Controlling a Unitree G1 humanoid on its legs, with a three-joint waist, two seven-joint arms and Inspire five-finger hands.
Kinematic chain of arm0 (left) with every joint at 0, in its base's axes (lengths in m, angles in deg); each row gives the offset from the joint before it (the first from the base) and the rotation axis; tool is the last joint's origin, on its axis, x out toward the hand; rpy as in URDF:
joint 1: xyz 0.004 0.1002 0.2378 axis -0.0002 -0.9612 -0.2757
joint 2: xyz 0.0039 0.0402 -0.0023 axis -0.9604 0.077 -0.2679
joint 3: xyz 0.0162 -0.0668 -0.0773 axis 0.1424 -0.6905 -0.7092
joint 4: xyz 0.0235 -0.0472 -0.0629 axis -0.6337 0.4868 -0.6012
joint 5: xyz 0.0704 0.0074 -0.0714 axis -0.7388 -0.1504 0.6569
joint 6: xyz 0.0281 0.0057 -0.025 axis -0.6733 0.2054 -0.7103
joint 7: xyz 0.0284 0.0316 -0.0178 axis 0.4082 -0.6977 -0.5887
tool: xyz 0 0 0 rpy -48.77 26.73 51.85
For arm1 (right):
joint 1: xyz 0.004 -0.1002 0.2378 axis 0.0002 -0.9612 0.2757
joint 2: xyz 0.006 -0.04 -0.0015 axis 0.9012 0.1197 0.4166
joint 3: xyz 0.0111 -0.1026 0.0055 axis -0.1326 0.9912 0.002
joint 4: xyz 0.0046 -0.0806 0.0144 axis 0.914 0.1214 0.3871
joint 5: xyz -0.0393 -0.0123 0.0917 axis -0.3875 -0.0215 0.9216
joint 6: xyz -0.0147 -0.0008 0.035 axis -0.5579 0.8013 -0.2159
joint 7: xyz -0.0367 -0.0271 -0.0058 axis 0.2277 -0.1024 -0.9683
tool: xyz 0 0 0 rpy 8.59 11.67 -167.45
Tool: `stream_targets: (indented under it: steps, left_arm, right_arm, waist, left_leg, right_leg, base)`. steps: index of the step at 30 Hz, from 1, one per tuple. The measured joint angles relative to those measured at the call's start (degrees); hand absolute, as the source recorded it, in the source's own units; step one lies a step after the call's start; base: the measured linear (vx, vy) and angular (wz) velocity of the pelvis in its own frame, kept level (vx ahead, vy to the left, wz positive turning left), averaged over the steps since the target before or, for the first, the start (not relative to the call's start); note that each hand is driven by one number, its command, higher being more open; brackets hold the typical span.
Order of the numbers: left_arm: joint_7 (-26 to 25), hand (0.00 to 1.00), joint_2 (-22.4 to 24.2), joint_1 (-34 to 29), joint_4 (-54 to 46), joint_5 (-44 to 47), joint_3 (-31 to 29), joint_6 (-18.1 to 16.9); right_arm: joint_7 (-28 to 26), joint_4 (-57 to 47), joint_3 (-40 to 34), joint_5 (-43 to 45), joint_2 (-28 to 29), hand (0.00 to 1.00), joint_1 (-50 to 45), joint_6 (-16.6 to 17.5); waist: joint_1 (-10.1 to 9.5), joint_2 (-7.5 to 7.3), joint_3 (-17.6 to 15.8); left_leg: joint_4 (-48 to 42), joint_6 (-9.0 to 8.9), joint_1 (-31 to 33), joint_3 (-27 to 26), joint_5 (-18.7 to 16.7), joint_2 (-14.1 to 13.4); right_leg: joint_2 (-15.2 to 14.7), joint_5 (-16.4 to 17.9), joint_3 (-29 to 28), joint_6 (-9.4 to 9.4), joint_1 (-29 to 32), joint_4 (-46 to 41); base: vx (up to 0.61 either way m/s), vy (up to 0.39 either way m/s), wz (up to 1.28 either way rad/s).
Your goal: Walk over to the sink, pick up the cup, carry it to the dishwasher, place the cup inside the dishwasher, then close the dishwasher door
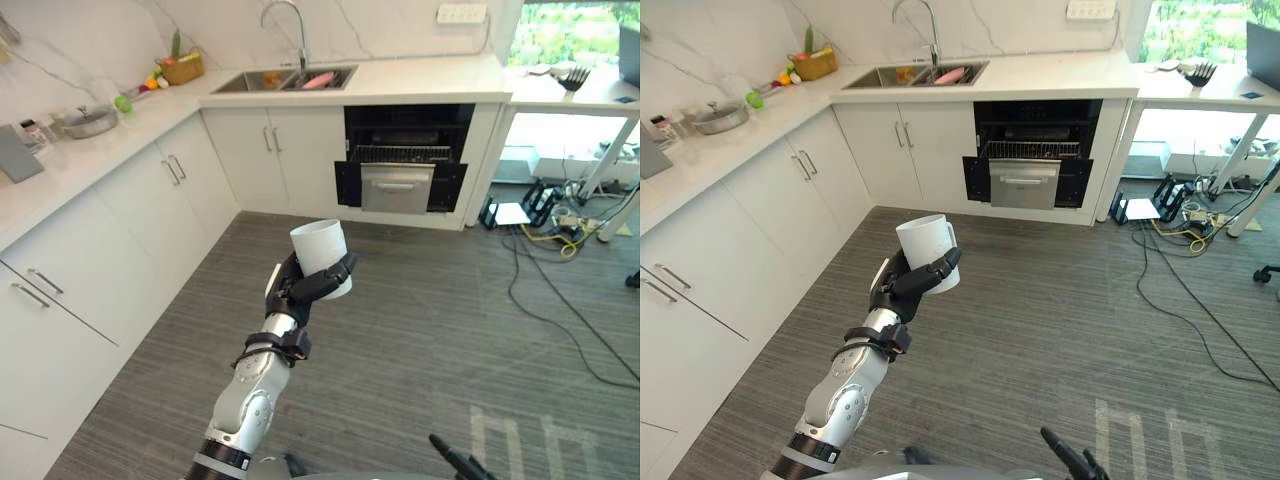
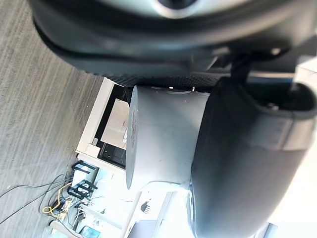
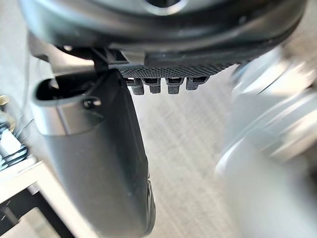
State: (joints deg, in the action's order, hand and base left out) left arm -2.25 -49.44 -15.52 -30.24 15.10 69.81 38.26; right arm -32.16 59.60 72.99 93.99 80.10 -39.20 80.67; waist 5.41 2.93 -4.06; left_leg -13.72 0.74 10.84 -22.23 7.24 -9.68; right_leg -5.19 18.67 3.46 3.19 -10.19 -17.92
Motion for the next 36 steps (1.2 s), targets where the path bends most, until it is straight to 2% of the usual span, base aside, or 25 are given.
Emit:
stream_targets:
  steps: [1,3,5,7,9,10,11,13,14,16,17,18,20,21,22,23,24,25,26,29,31,32,33,34,36]
  left_arm:
    - [0.14,0.0,-0.55,0.99,0.05,-0.08,-0.39,-0.21]
    - [0.37,0.0,-0.47,1.09,0.23,-0.14,-2.02,-1.2]
    - [0.5,0.0,-1.02,0.81,0.8,-0.09,-4.31,-1.23]
    - [1.41,0.0,-1.2,0.75,0.81,-0.06,-6.09,-1.7]
    - [2.43,0.0,-1.72,0.7,0.78,-0.1,-5.98,-1.8]
    - [3.33,0.0,-1.82,0.69,0.78,-0.22,-5.72,-1.8]
    - [3.71,0.0,-1.88,0.63,0.79,-1.35,-4.62,-1.77]
    - [3.77,0.0,-1.59,0.61,0.69,-2.18,-2.16,-1.79]
    - [3.67,0.0,-1.72,0.86,0.44,-2.17,-2.11,-2.6]
    - [3.02,0.0,-1.83,1.2,0.89,-2.14,-2.11,-2.93]
    - [2.99,0.0,-1.81,2.04,1.8,-2.19,-1.2,-2.97]
    - [2.98,0.0,-1.77,2.34,2.14,-2.27,-0.36,-2.92]
    - [3.07,0.0,-1.79,2.29,2.16,-2.39,2.15,-2.47]
    - [3.63,0.0,-1.82,2.23,1.45,-2.49,2.8,-2.06]
    - [4.34,0.0,-2.07,1.83,0.02,-2.82,2.75,-2.03]
    - [4.67,0.0,-1.59,1.78,0.09,-3.02,2.69,-1.94]
    - [5.38,0.0,0.02,1.47,0.56,-3.4,2.85,-1.7]
    - [6.32,0.0,0.46,1.65,0.29,-3.4,3.14,-1.76]
    - [6.97,0.0,0.59,1.78,0.3,-3.4,3.14,-1.81]
    - [8.25,0.0,0.79,2.16,0.19,-3.37,3.84,-1.81]
    - [9.18,0.0,1.28,2.15,-0.35,-3.39,4.27,-1.89]
    - [9.12,0.0,1.56,2.22,-0.48,-3.38,3.96,-2.01]
    - [9.14,0.0,1.75,2.29,-0.54,-3.37,3.87,-2.1]
    - [9.14,0.0,2.44,2.31,-0.96,-3.36,3.56,-2.17]
    - [9.19,0.0,2.77,1.73,-1.06,-3.33,3.52,-2.25]
  right_arm:
    - [-0.21,-0.21,0.6,-0.03,1.31,1.0,0.3,0.39]
    - [0.15,0.83,2.07,-0.04,1.99,1.0,1.52,0.39]
    - [1.28,1.15,3.42,0.0,1.73,1.0,1.89,0.55]
    - [2.02,1.13,4.29,-0.07,1.32,1.0,1.57,1.34]
    - [3.08,1.07,4.3,-0.07,1.06,1.0,0.8,1.53]
    - [3.68,0.73,4.38,-0.08,0.69,1.0,0.35,1.53]
    - [4.4,-0.64,4.6,-0.13,0.68,1.0,-0.86,1.52]
    - [5.29,-3.04,5.97,-0.21,0.89,1.0,-2.89,1.56]
    - [5.64,-6.31,7.86,-0.21,1.88,1.0,-3.07,1.87]
    - [5.93,-10.88,9.72,-0.2,2.65,1.0,-3.56,2.68]
    - [6.28,-14.54,10.5,-0.23,3.36,1.0,-4.56,3.26]
    - [6.58,-16.48,10.59,-0.29,3.74,1.0,-5.31,3.28]
    - [6.82,-20.54,10.58,-1.03,4.47,1.0,-7.32,3.36]
    - [6.76,-22.55,11.03,-2.32,4.85,1.0,-8.82,3.75]
    - [6.3,-24.54,11.67,-2.53,5.67,1.0,-11.01,4.98]
    - [6.17,-24.61,11.63,-2.53,5.72,1.0,-11.4,5.37]
    - [6.37,-24.43,11.41,-2.52,4.78,1.0,-10.76,5.28]
    - [6.41,-25.25,11.4,-2.49,4.34,1.0,-9.65,5.29]
    - [6.64,-25.8,11.45,-2.36,4.24,1.0,-9.35,5.29]
    - [8.7,-30.62,11.39,-2.38,5.4,1.0,-8.3,5.29]
    - [8.85,-34.16,11.23,-2.52,5.55,1.0,-9.52,5.29]
    - [8.96,-35.46,10.97,-3.31,5.27,1.0,-10.28,5.3]
    - [9.07,-35.74,10.94,-3.61,5.25,1.0,-10.24,5.34]
    - [9.88,-37.03,10.32,-3.62,4.94,1.0,-9.99,5.62]
    - [11.21,-39.91,9.95,-3.38,4.23,1.0,-9.73,6.19]
  waist:
    - [0.45,-1.18,-0.6]
    - [-0.15,-2.17,-1.47]
    - [-0.7,-2.16,-1.45]
    - [-1.55,-2.53,-1.05]
    - [-1.62,-3.89,0.86]
    - [-1.57,-4.61,0.86]
    - [-1.46,-4.64,0.83]
    - [-0.5,-3.9,0.97]
    - [0.27,-3.67,0.49]
    - [1.38,-3.66,-0.07]
    - [2.19,-3.95,-0.87]
    - [2.18,-3.79,-1.52]
    - [1.81,-3.19,-2.52]
    - [1.38,-3.78,-1.97]
    - [0.53,-6.08,-0.54]
    - [0.63,-5.81,-0.13]
    - [0.33,-2.73,0.61]
    - [0.04,-0.93,0.75]
    - [0.06,-0.54,0.77]
    - [0.03,0.35,0.62]
    - [-0.56,1.95,0.23]
    - [-1.24,1.66,0.26]
    - [-1.31,1.88,0.19]
    - [-1.37,2.27,-0.01]
    - [-1.73,1.61,-0.47]
  left_leg:
    - [-2.33,0.47,0.77,1.5,-2.18,0.47]
    - [-7.33,0.38,1.34,2.12,-6.27,-0.28]
    - [-11.42,-0.11,0.11,5.31,-10.03,-0.52]
    - [-10.5,-1.27,-3.05,5.95,-12.77,0.76]
    - [-7.7,-1.35,-5.54,4.55,-13.93,3.77]
    - [-6.14,-0.93,-7.82,3.76,-14.14,6.02]
    - [-4.13,-0.42,-11.01,3.57,-14.53,7.86]
    - [0.74,0.65,-16.16,4.93,-15.15,8.95]
    - [2.14,0.76,-18.38,5.19,-16.26,8.85]
    - [2.81,0.65,-19.58,6.02,-17.55,8.32]
    - [3.39,0.06,-20.97,7.38,-18.4,8.06]
    - [3.61,-0.32,-22.08,7.8,-18.98,7.71]
    - [2.29,-2.31,-25.4,8.73,-21.91,5.41]
    - [-0.57,-4.82,-26.56,9.43,-25.13,4.19]
    - [-3.0,-6.68,-28.17,10.33,-28.79,4.38]
    - [-3.79,-7.44,-29.23,10.87,-30.22,3.51]
    - [-4.67,-7.51,-30.45,10.64,-30.79,0.26]
    - [-6.49,-7.08,-30.44,10.74,-29.75,-1.5]
    - [-7.7,-6.93,-30.44,10.82,-29.02,-2.03]
    - [-22.57,-6.33,-26.55,11.06,-21.89,-6.1]
    - [-38.7,-6.49,-18.1,12.79,-4.3,-11.27]
    - [-45.85,-6.91,-12.78,14.57,9.9,-14.04]
    - [-47.9,-7.04,-11.57,14.9,9.14,-14.61]
    - [-54.99,-5.59,-5.11,14.63,2.14,-15.88]
    - [-54.14,-1.85,0.71,9.68,-9.08,-15.84]
  right_leg:
    - [-0.66,-1.12,1.09,1.59,-1.65,1.78]
    - [-0.71,-2.57,1.31,2.21,-4.09,3.77]
    - [-0.71,-4.24,0.36,2.42,-6.02,2.42]
    - [-1.87,-4.29,-0.8,2.46,-3.84,-5.75]
    - [-5.6,-5.07,-1.14,3.66,1.63,-17.8]
    - [-8.01,-8.2,-1.83,6.88,4.63,-25.25]
    - [-9.98,-14.72,-1.68,8.13,7.01,-31.25]
    - [-11.21,-27.65,-0.28,5.74,9.35,-37.65]
    - [-10.54,-18.88,-0.44,3.03,16.06,-46.61]
    - [-9.49,-11.0,1.5,-0.32,23.64,-47.93]
    - [-9.46,-8.62,4.06,-0.43,28.16,-42.72]
    - [-9.38,-8.35,5.25,-0.41,29.54,-38.6]
    - [-6.82,-9.97,7.46,0.2,30.15,-18.33]
    - [-4.58,-14.3,7.67,0.44,28.71,-2.61]
    - [-4.11,-20.34,6.38,-0.81,27.97,4.12]
    - [-3.77,-25.84,5.68,-1.1,27.66,2.53]
    - [-1.6,-23.01,6.82,-2.25,27.88,-1.63]
    - [-0.66,-19.16,7.69,-2.16,28.01,-4.88]
    - [-0.29,-17.53,7.89,-2.3,28.0,-6.43]
    - [0.61,-10.8,9.95,-2.79,24.8,-10.73]
    - [2.69,-8.02,10.89,-3.14,20.52,-10.07]
    - [4.0,-5.79,10.87,-3.84,17.26,-8.25]
    - [4.21,-5.41,10.82,-4.12,16.8,-7.97]
    - [4.61,-3.99,11.12,-4.56,15.09,-7.5]
    - [4.35,-3.01,10.68,-5.74,10.72,-5.0]
  base:
    - [0.36,0.15,0.25]
    - [0.3,0.117,0.14]
    - [0.26,0.095,-0.22]
    - [0.23,0.102,-0.32]
    - [0.22,0.082,-0.09]
    - [0.26,0.078,-0.02]
    - [0.34,0.135,0.05]
    - [0.32,0.142,0.21]
    - [0.27,0.068,0.14]
    - [0.29,0.007,0.19]
    - [0.23,-0.023,0.44]
    - [0.39,-0.079,0.56]
    - [0.48,-0.136,0.41]
    - [0.61,-0.211,0.39]
    - [0.67,-0.23,0.45]
    - [0.69,-0.216,0.37]
    - [0.62,-0.178,0.29]
    - [0.57,-0.166,0.17]
    - [0.51,-0.189,0.1]
    - [0.43,-0.191,0.16]
    - [0.43,-0.158,0.09]
    - [0.4,-0.092,0.01]
    - [0.43,-0.044,-0.01]
    - [0.36,-0.038,0.04]
    - [0.53,-0.06,-0.1]
